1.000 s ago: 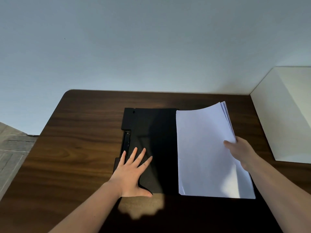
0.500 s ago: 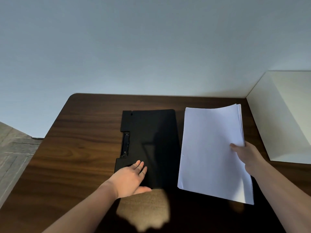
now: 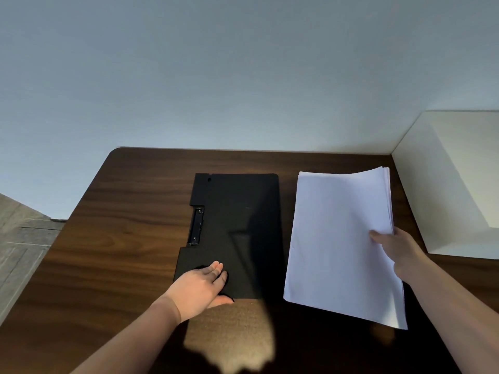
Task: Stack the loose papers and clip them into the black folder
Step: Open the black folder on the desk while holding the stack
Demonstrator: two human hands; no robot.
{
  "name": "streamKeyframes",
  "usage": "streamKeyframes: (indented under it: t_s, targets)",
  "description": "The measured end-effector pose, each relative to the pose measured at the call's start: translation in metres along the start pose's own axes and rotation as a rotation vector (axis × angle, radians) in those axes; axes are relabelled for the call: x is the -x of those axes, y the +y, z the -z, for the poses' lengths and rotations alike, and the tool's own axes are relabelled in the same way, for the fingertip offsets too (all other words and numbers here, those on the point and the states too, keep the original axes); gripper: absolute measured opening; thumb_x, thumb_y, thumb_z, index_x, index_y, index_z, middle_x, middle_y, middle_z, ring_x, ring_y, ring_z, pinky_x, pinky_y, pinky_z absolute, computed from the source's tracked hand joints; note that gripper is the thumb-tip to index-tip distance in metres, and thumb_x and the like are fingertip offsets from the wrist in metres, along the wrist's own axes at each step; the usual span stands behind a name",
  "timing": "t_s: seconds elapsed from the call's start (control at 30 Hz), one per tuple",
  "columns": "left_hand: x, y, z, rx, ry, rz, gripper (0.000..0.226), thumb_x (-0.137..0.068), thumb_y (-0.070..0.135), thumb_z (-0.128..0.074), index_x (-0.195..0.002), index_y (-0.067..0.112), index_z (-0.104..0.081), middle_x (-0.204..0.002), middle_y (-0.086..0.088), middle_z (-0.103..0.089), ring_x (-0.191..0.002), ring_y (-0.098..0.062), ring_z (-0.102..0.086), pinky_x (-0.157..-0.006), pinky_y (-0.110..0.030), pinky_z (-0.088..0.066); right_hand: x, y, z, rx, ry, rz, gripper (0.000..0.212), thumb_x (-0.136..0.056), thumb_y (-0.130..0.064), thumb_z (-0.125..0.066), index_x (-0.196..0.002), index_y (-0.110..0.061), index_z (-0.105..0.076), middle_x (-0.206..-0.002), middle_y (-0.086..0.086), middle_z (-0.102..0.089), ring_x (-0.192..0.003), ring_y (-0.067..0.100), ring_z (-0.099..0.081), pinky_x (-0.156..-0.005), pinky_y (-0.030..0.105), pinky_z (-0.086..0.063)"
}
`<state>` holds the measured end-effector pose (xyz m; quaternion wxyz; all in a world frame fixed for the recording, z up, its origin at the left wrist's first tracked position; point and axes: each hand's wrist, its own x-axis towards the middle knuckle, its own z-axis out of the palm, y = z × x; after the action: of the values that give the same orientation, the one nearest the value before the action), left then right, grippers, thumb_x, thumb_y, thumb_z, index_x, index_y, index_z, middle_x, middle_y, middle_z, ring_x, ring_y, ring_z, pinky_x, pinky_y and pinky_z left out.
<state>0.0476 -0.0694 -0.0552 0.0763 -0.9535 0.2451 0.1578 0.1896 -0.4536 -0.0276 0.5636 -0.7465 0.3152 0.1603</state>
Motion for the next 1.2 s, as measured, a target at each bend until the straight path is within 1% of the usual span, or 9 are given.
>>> streamKeyframes:
  t_s: [0.23, 0.37, 0.67, 0.8, 0.87, 0.97, 1.03, 1.13, 1.2]
  targets:
    - [0.002, 0.000, -0.008, 0.020, 0.151, -0.028, 0.081, -0.098, 0.053, -0.009, -0.093, 0.012, -0.079, -0.093, -0.005, -0.079, -0.091, -0.014, -0.074, -0.076, -0.023, -0.059, -0.004, 0.009, 0.006, -0.018, -0.007, -0.009, 0.039, -0.092, -0.010, -0.056, -0.130, -0.001, -0.054, -0.128, 0.020, -0.059, -0.098, 0.031, -0.054, -0.091, 0.041, -0.043]
    - [0.007, 0.002, -0.003, 0.059, 0.177, -0.062, 0.076, -0.099, 0.050, -0.011, -0.096, 0.015, -0.078, -0.096, -0.003, -0.078, -0.095, -0.013, -0.073, -0.077, -0.023, -0.060, -0.006, 0.014, 0.008, -0.038, -0.007, -0.030, 0.042, -0.092, -0.009, -0.057, -0.133, 0.001, -0.052, -0.125, 0.019, -0.059, -0.100, 0.033, -0.054, -0.097, 0.045, -0.044]
    - [0.013, 0.005, 0.007, 0.014, 0.318, -0.092, 0.072, -0.102, 0.021, -0.009, -0.090, 0.005, -0.077, -0.094, -0.014, -0.077, -0.090, -0.018, -0.075, -0.074, -0.023, -0.059, -0.004, 0.014, 0.001, -0.055, -0.024, -0.028, 0.046, -0.089, -0.010, -0.061, -0.133, 0.001, -0.051, -0.131, 0.021, -0.058, -0.100, 0.033, -0.055, -0.101, 0.046, -0.044]
    - [0.026, 0.005, 0.030, 0.218, 0.360, 0.111, 0.063, -0.102, 0.028, -0.016, -0.104, -0.004, -0.070, -0.088, -0.011, -0.077, -0.075, -0.013, -0.075, -0.071, -0.021, -0.059, 0.002, 0.007, -0.002, -0.081, -0.052, -0.047, 0.045, -0.089, -0.011, -0.061, -0.132, 0.000, -0.052, -0.130, 0.019, -0.058, -0.100, 0.032, -0.054, -0.095, 0.043, -0.043]
    - [0.039, 0.001, 0.035, 0.387, 0.479, 0.255, 0.057, -0.101, 0.034, -0.020, -0.115, -0.002, -0.062, -0.078, -0.004, -0.074, -0.066, -0.003, -0.070, -0.065, -0.014, -0.055, 0.004, 0.001, -0.005, -0.074, -0.073, -0.044, 0.046, -0.089, -0.013, -0.062, -0.132, -0.002, -0.052, -0.128, 0.018, -0.058, -0.103, 0.033, -0.054, -0.099, 0.044, -0.043]
    - [0.057, -0.003, 0.044, 0.763, 0.719, 0.646, 0.010, -0.096, 0.017, -0.047, -0.093, 0.013, -0.055, -0.066, 0.007, -0.062, -0.059, 0.000, -0.063, -0.054, -0.005, -0.047, 0.011, -0.012, -0.016, -0.038, -0.130, -0.026, 0.048, -0.089, -0.014, -0.061, -0.135, -0.003, -0.049, -0.118, 0.014, -0.056, -0.104, 0.033, -0.052, -0.100, 0.047, -0.041]
    - [0.068, -0.014, 0.045, 1.036, 0.805, 0.959, 0.013, -0.092, 0.010, -0.056, -0.089, 0.022, -0.053, -0.074, -0.002, -0.065, -0.062, -0.011, -0.064, -0.057, -0.015, -0.051, 0.016, -0.019, -0.028, -0.010, -0.164, -0.009, 0.049, -0.089, -0.013, -0.061, -0.135, -0.002, -0.049, -0.115, 0.015, -0.056, -0.103, 0.034, -0.052, -0.100, 0.049, -0.041]
    - [0.084, -0.031, 0.041, 1.432, 0.799, 1.233, 0.015, -0.087, 0.029, -0.062, -0.096, 0.018, -0.057, -0.095, -0.012, -0.068, -0.087, -0.028, -0.069, -0.083, -0.047, -0.056, 0.024, -0.031, -0.047, 0.011, -0.185, 0.019, 0.047, -0.090, -0.010, -0.059, -0.134, 0.001, -0.050, -0.124, 0.021, -0.057, -0.103, 0.037, -0.053, -0.099, 0.049, -0.042]
    - [0.090, -0.036, 0.037, 1.742, 0.793, 1.377, 0.006, -0.091, 0.021, -0.058, -0.094, 0.016, -0.055, -0.095, -0.015, -0.066, -0.086, -0.027, -0.069, -0.085, -0.048, -0.055, 0.028, -0.038, -0.058, -0.001, -0.207, 0.021, 0.046, -0.090, -0.010, -0.059, -0.134, 0.003, -0.050, -0.127, 0.021, -0.057, -0.103, 0.037, -0.053, -0.096, 0.047, -0.043]
